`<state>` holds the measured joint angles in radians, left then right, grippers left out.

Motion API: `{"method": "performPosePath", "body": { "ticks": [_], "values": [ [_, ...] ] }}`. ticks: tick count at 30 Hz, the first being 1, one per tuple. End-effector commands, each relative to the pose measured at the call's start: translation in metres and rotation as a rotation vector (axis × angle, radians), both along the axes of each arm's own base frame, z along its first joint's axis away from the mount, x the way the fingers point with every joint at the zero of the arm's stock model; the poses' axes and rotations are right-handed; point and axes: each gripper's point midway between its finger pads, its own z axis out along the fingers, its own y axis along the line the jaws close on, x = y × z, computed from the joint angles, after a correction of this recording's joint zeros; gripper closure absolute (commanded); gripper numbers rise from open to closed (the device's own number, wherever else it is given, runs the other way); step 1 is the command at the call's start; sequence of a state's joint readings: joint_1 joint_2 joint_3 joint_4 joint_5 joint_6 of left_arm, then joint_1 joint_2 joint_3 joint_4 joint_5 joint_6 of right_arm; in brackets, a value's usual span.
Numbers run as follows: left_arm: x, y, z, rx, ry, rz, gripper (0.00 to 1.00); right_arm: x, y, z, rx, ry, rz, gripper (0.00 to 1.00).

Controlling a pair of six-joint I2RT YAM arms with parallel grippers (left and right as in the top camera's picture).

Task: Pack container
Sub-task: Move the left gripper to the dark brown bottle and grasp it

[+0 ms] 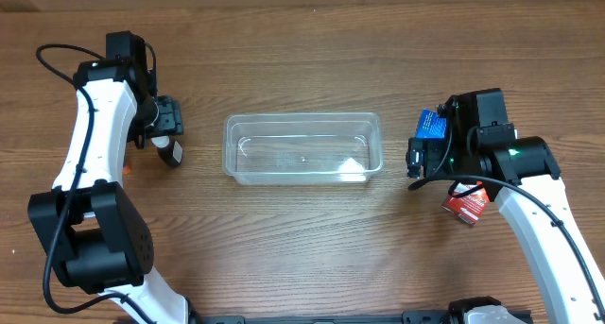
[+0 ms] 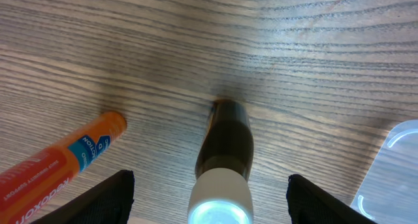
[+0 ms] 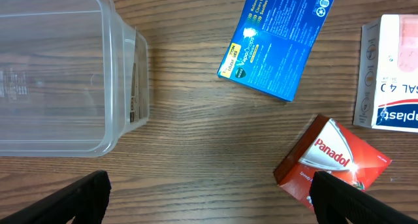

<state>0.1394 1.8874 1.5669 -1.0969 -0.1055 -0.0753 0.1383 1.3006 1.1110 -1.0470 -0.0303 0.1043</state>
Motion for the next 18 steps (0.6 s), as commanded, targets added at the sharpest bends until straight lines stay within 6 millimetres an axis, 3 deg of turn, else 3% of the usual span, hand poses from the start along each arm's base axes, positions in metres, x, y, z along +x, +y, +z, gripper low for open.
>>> {"method": "performPosePath", "body": {
  "ticks": [1, 9, 14, 18],
  "values": [
    [-0.003, -0.003, -0.010, -0.023, 0.020, -0.002, 0.22, 0.006, 0.003, 0.011, 0.013, -0.032, 0.005, 0.00],
    [-0.007, -0.004, -0.022, -0.025, 0.027, -0.002, 0.25, 0.006, 0.003, 0.010, 0.013, -0.032, 0.005, 0.00],
    [-0.007, -0.004, -0.022, -0.027, 0.029, -0.002, 0.46, 0.006, 0.003, 0.010, 0.013, -0.032, 0.005, 0.00],
    [-0.011, -0.008, -0.023, -0.049, 0.045, -0.005, 0.55, 0.006, 0.003, 0.010, 0.013, -0.032, 0.005, 0.00]
  ]
}}
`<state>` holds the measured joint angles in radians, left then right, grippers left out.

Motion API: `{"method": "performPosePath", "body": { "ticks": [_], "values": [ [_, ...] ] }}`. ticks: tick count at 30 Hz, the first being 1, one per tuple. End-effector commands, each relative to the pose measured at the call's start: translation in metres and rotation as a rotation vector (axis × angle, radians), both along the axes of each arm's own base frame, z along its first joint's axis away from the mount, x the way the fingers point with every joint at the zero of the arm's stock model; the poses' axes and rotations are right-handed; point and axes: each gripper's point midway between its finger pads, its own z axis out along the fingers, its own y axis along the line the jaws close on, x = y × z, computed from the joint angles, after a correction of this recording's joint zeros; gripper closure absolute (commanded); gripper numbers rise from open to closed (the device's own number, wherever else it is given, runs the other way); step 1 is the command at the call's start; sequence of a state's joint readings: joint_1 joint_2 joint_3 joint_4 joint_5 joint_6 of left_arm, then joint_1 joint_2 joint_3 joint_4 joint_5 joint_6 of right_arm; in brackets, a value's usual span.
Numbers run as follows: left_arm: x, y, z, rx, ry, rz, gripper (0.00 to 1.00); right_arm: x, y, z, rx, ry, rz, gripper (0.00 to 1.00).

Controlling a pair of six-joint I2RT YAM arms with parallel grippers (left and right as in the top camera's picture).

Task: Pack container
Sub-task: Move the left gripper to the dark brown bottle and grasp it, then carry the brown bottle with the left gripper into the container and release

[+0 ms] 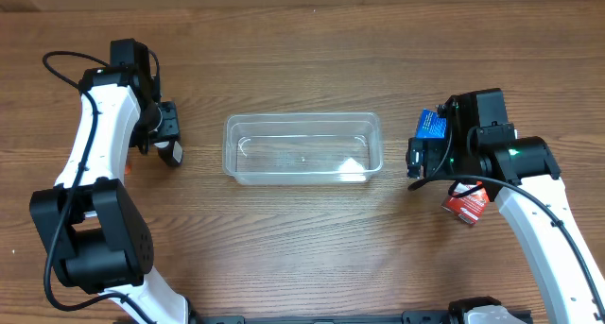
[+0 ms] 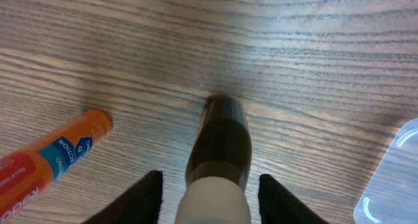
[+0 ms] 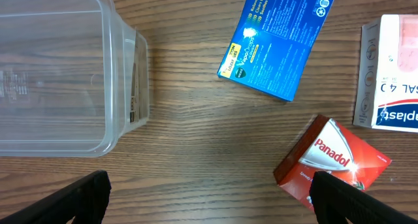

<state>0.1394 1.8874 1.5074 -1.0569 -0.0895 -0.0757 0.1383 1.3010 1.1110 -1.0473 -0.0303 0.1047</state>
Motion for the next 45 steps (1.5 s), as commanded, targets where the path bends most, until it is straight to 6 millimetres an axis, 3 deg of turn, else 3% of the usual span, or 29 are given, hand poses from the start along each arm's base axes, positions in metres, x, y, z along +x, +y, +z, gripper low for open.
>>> {"method": "performPosePath", "body": {
  "ticks": [1, 13, 17, 21, 24, 29, 32, 38, 45],
  "values": [
    [-0.006, -0.006, -0.007, -0.036, 0.033, -0.003, 0.57, 0.006, 0.003, 0.011, 0.013, -0.033, 0.006, 0.00],
    [-0.014, -0.008, -0.007, -0.044, 0.065, -0.003, 0.78, 0.006, 0.003, 0.011, 0.013, -0.033, 0.005, 0.00],
    [-0.013, -0.010, 0.002, -0.050, 0.062, 0.017, 0.87, 0.006, 0.003, 0.011, 0.013, -0.033, 0.006, 0.00],
    [-0.011, -0.027, 0.037, -0.080, 0.032, -0.009, 0.95, 0.006, 0.003, 0.011, 0.013, -0.032, 0.006, 0.00],
    [-0.010, -0.059, 0.085, -0.132, -0.051, -0.080, 0.96, 0.005, 0.003, 0.010, 0.012, -0.029, 0.006, 0.00],
    [-0.023, -0.101, 0.148, -0.142, -0.194, -0.163, 0.96, 0.005, 0.003, 0.010, 0.012, -0.029, 0.006, 0.00],
    [-0.031, -0.121, 0.162, -0.162, -0.235, -0.168, 0.96, 0.005, 0.003, 0.010, 0.013, -0.029, 0.005, 0.00],
    [-0.029, -0.158, 0.144, -0.179, -0.186, -0.211, 0.96, 0.005, 0.003, 0.010, 0.013, -0.029, 0.005, 0.00],
    [-0.015, -0.164, 0.093, -0.180, -0.050, -0.097, 0.96, 0.005, 0.003, 0.010, 0.013, -0.029, 0.005, 0.00]
  ]
}}
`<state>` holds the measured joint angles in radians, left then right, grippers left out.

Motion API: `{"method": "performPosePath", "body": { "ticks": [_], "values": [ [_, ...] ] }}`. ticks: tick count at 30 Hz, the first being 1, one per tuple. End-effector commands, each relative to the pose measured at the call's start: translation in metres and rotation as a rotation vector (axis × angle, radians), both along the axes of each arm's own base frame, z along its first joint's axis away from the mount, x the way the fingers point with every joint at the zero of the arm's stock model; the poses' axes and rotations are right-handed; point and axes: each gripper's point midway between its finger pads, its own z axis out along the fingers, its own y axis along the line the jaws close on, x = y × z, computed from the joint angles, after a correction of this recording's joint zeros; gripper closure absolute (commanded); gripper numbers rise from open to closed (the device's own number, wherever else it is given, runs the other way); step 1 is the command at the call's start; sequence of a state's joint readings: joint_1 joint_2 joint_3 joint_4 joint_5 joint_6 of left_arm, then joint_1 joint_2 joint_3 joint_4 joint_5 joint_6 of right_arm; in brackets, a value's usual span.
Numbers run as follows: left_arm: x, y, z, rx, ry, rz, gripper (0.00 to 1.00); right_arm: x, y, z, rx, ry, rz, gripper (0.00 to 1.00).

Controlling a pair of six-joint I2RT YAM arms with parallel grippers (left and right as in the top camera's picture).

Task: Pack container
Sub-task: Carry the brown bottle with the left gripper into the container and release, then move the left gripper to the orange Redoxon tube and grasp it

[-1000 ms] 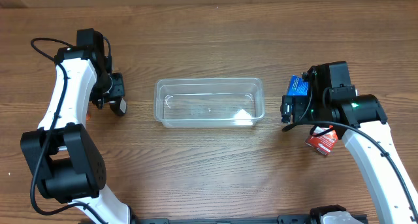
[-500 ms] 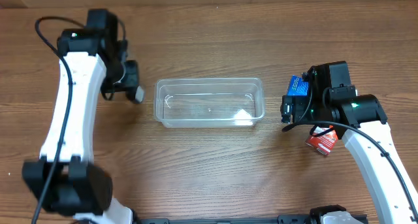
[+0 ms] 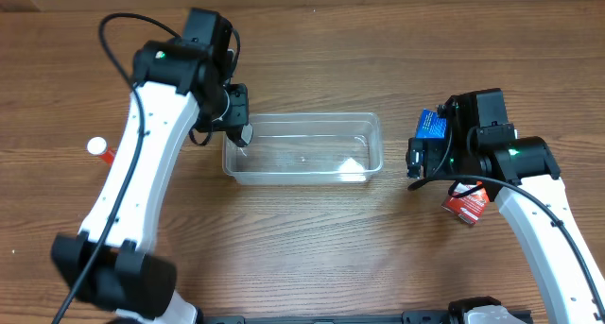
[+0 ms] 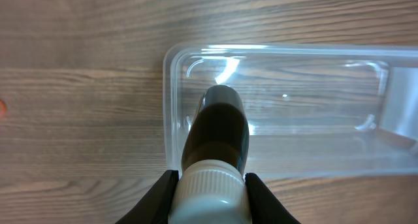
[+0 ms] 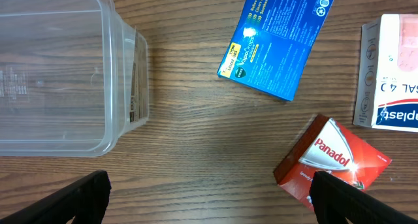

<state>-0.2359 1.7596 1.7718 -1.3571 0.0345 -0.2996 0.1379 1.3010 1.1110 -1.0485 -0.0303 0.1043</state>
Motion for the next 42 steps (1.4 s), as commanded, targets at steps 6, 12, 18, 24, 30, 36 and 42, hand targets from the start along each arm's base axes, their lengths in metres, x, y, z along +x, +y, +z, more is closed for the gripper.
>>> {"method": "performPosePath", "body": {
  "ticks": [6, 12, 18, 24, 30, 36, 42],
  "values": [
    [0.022, -0.007, -0.059, -0.002, 0.123, 0.116, 0.96, 0.006, 0.003, 0.010, 0.013, -0.030, 0.005, 0.00],
    [0.031, -0.004, -0.093, 0.047, 0.175, 0.122, 0.95, 0.006, 0.003, 0.010, 0.013, -0.030, 0.005, 0.00],
    [0.033, -0.003, -0.102, 0.057, 0.188, 0.123, 0.95, 0.006, 0.003, 0.010, 0.013, -0.030, 0.005, 0.00],
    [0.030, -0.002, -0.102, 0.061, 0.200, 0.121, 0.61, 0.006, 0.003, 0.010, 0.013, -0.031, 0.005, 0.00],
    [0.028, -0.002, -0.101, 0.062, 0.205, 0.106, 0.59, 0.006, 0.003, 0.010, 0.013, -0.031, 0.005, 0.00],
    [0.028, -0.002, -0.083, 0.060, 0.203, 0.091, 0.58, 0.006, 0.003, 0.010, 0.013, -0.031, 0.005, 0.00],
    [0.037, 0.005, 0.004, 0.052, 0.014, 0.090, 0.36, 0.006, 0.003, 0.010, 0.013, -0.031, 0.006, 0.00]
  ]
}}
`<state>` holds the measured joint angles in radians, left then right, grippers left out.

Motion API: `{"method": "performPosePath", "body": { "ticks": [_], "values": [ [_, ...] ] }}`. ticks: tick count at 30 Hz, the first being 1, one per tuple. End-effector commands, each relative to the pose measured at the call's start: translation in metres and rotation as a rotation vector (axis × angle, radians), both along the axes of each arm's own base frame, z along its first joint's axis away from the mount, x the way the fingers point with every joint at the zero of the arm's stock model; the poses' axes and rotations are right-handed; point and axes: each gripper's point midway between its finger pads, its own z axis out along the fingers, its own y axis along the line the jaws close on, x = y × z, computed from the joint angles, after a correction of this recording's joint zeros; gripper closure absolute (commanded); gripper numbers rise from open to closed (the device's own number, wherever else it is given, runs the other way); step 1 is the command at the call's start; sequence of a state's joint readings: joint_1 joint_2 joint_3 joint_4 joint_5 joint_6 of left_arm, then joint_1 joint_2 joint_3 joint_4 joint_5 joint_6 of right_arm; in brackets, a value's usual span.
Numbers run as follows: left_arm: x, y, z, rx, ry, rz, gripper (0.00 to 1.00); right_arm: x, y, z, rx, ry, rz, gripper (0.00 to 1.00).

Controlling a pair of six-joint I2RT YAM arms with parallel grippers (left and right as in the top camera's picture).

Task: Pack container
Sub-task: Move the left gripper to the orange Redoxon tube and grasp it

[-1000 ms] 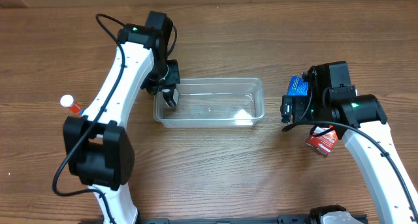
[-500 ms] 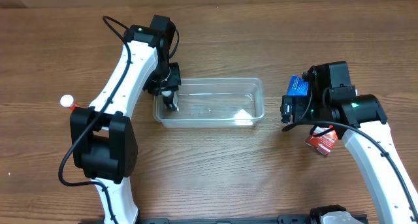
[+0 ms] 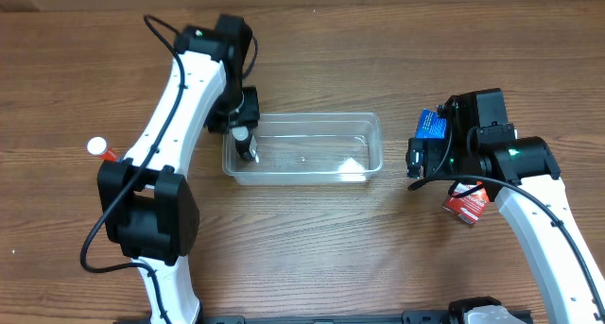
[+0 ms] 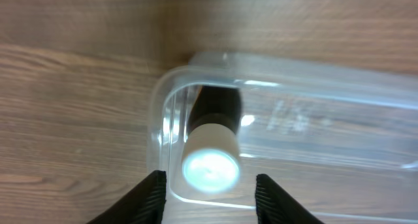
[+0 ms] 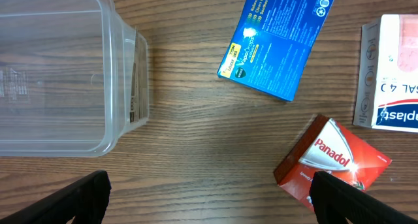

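Observation:
The clear plastic container (image 3: 364, 126) lies at the table's middle. A dark bottle (image 4: 215, 106) with a white cap (image 4: 210, 168) rests inside its left end, also visible from above as the bottle (image 3: 250, 152). My left gripper (image 4: 210, 204) is open just behind the cap, a finger on each side and neither touching it. My right gripper (image 5: 209, 204) hangs open and empty over bare wood to the right of the container (image 5: 124, 67).
To the right of the container lie a blue box (image 5: 274, 41), a red Panadol box (image 5: 333, 162) and a white plaster box (image 5: 392, 74). An orange tube with a white cap (image 3: 97, 147) lies at the far left.
My left gripper was shut on the bottle's cap, over the container's left rim. Now the bottle sits inside the left end and the fingers stand apart from the cap. The right arm is unchanged.
The bottle stood on the table left of the container, beside the orange tube, between my open left fingers. Then the fingers had drawn in around its cap. Then the bottle was held over the container's left end. Now it rests inside, let go.

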<state>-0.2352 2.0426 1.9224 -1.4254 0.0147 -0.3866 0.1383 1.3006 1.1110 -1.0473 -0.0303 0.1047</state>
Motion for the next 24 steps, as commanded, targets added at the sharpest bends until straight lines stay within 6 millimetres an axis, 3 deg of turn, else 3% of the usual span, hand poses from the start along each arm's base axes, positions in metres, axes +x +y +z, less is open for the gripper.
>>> {"method": "performPosePath", "body": {
  "ticks": [1, 3, 4, 8, 12, 16, 18, 24],
  "values": [
    [0.007, 0.015, 0.088, 0.003, -0.226, 0.008, 0.25, 0.005, 0.003, 0.010, 0.012, -0.029, 0.006, 0.00],
    [-0.003, 0.032, 0.122, -0.008, -0.298, 0.048, 0.05, 0.005, 0.003, 0.010, 0.012, -0.029, 0.006, 0.00],
    [-0.007, 0.040, 0.131, -0.009, -0.318, 0.067, 0.02, 0.005, 0.003, 0.010, 0.012, -0.029, 0.006, 0.00],
    [-0.040, 0.096, 0.170, 0.024, -0.385, 0.209, 0.00, 0.006, 0.003, 0.011, 0.013, -0.033, 0.006, 0.00],
    [-0.070, 0.162, 0.180, 0.106, -0.380, 0.396, 0.00, 0.007, 0.003, 0.011, 0.013, -0.034, 0.006, 0.00],
    [-0.085, 0.209, 0.162, 0.120, -0.308, 0.550, 0.00, 0.007, 0.003, 0.011, 0.013, -0.036, 0.005, 0.00],
    [-0.085, 0.221, 0.146, 0.102, -0.273, 0.579, 0.00, 0.007, 0.003, 0.011, 0.013, -0.036, 0.005, 0.00],
    [-0.073, 0.243, 0.066, 0.043, -0.137, 0.604, 0.00, 0.007, 0.003, 0.011, 0.014, -0.035, 0.006, 0.00]
  ]
}}
